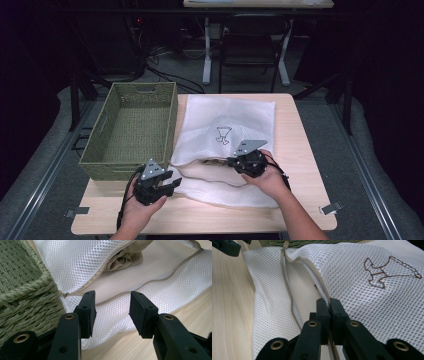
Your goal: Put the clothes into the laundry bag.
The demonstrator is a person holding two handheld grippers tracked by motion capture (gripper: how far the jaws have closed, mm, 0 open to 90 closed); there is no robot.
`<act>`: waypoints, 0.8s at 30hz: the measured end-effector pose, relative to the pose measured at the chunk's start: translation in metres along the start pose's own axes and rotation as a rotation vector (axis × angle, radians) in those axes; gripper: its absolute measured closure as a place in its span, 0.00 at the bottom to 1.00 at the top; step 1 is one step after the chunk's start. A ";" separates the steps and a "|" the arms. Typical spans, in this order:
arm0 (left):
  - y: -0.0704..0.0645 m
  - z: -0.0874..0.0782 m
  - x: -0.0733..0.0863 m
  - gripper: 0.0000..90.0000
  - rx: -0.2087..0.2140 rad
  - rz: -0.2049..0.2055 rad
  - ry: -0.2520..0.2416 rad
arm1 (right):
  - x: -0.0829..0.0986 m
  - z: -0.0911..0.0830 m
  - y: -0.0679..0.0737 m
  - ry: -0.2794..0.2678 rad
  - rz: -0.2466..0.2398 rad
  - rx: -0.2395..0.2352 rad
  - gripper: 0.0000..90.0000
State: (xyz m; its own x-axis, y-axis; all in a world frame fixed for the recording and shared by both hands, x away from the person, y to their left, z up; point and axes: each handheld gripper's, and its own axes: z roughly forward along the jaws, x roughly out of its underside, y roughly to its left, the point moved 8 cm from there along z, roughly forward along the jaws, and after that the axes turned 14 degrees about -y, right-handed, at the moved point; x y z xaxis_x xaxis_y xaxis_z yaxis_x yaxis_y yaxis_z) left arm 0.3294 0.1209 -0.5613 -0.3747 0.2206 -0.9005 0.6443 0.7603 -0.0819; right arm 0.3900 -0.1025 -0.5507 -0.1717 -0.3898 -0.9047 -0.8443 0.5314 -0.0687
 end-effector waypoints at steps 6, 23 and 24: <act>0.001 -0.003 0.003 0.63 -0.004 -0.012 -0.006 | 0.005 0.003 0.003 0.024 -0.013 -0.014 0.97; 0.005 -0.008 0.004 0.63 -0.024 -0.024 -0.020 | 0.021 0.012 0.004 0.059 0.002 -0.035 0.97; 0.006 -0.007 0.004 0.63 -0.024 -0.023 -0.019 | 0.021 0.012 0.004 0.062 0.006 -0.037 0.97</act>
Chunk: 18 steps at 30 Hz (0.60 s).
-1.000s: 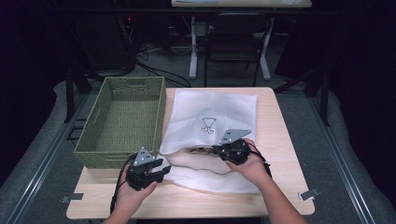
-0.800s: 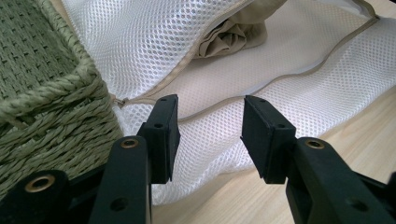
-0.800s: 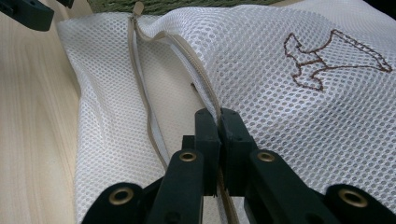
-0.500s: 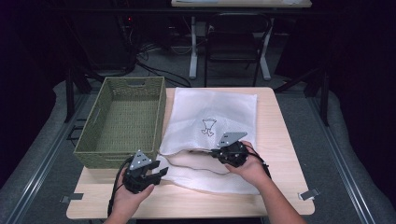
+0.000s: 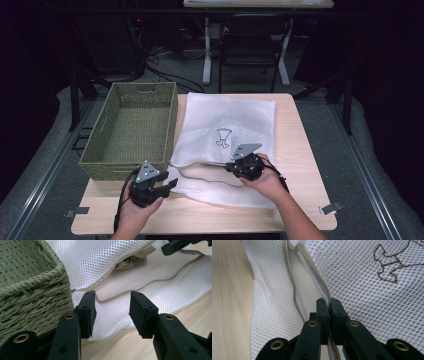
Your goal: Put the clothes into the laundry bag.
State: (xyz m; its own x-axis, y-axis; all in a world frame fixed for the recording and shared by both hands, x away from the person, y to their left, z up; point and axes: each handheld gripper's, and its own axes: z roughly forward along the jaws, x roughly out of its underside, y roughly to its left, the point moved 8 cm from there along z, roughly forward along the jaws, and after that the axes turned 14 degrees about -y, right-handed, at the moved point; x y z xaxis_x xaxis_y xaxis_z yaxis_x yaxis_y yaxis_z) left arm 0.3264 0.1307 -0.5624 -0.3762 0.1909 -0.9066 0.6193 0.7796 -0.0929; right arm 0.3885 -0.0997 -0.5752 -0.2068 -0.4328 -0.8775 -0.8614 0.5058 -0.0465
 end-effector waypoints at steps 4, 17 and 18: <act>0.000 0.001 0.002 0.62 0.000 -0.003 0.006 | 0.003 0.002 -0.001 0.009 0.002 -0.004 0.97; -0.004 0.006 0.004 0.62 0.012 0.014 0.016 | 0.012 0.001 -0.002 0.038 0.011 -0.004 0.97; -0.005 0.006 0.004 0.62 0.015 0.014 0.017 | 0.013 0.001 -0.001 0.040 0.012 -0.006 0.97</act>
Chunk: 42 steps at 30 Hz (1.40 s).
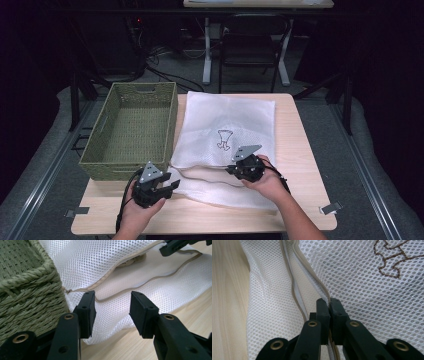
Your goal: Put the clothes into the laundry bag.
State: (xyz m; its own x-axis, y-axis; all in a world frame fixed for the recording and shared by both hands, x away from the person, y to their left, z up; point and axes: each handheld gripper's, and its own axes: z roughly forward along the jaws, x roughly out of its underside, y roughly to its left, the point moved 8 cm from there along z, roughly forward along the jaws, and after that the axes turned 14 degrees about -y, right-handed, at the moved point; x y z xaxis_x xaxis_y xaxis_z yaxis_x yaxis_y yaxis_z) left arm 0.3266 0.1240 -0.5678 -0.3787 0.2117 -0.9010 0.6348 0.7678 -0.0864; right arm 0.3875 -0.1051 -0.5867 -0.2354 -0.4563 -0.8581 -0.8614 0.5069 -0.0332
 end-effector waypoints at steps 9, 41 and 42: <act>-0.004 0.004 -0.002 0.61 0.018 0.013 -0.002 | 0.007 -0.003 -0.001 0.023 0.003 0.006 0.97; -0.008 0.013 -0.001 0.60 0.037 0.031 0.015 | 0.022 -0.007 -0.006 0.058 0.018 0.035 0.86; -0.008 0.013 -0.001 0.60 0.037 0.033 0.016 | 0.022 -0.006 -0.006 0.058 0.019 0.034 0.85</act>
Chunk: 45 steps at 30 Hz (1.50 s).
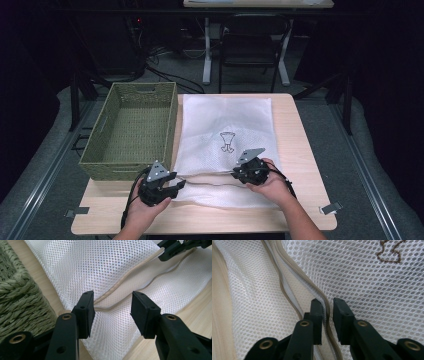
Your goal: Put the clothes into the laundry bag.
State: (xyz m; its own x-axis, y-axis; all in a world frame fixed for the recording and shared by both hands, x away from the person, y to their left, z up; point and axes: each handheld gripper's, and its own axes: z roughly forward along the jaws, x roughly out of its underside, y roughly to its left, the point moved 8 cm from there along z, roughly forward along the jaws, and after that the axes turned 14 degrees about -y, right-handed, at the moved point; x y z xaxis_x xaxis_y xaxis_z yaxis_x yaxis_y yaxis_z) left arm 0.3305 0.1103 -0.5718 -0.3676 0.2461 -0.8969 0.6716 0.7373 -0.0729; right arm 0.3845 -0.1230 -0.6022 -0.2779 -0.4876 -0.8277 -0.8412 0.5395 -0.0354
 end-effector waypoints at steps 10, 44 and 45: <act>0.000 0.001 0.001 0.59 0.000 -0.003 -0.001 | -0.002 0.002 0.003 -0.016 0.012 -0.035 0.64; 0.002 0.003 0.001 0.52 -0.014 -0.003 0.001 | -0.024 -0.010 0.001 -0.069 0.031 0.095 0.50; 0.002 0.003 0.001 0.52 -0.015 -0.001 0.001 | -0.024 -0.011 0.001 -0.063 0.027 0.098 0.50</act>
State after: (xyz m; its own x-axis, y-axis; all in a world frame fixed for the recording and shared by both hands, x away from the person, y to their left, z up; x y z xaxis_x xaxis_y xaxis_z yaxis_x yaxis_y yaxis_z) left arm 0.3333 0.1104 -0.5744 -0.3690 0.2458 -0.8963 0.6616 0.7468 -0.0675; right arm 0.3854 -0.1183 -0.5765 -0.2674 -0.4295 -0.8626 -0.7835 0.6181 -0.0649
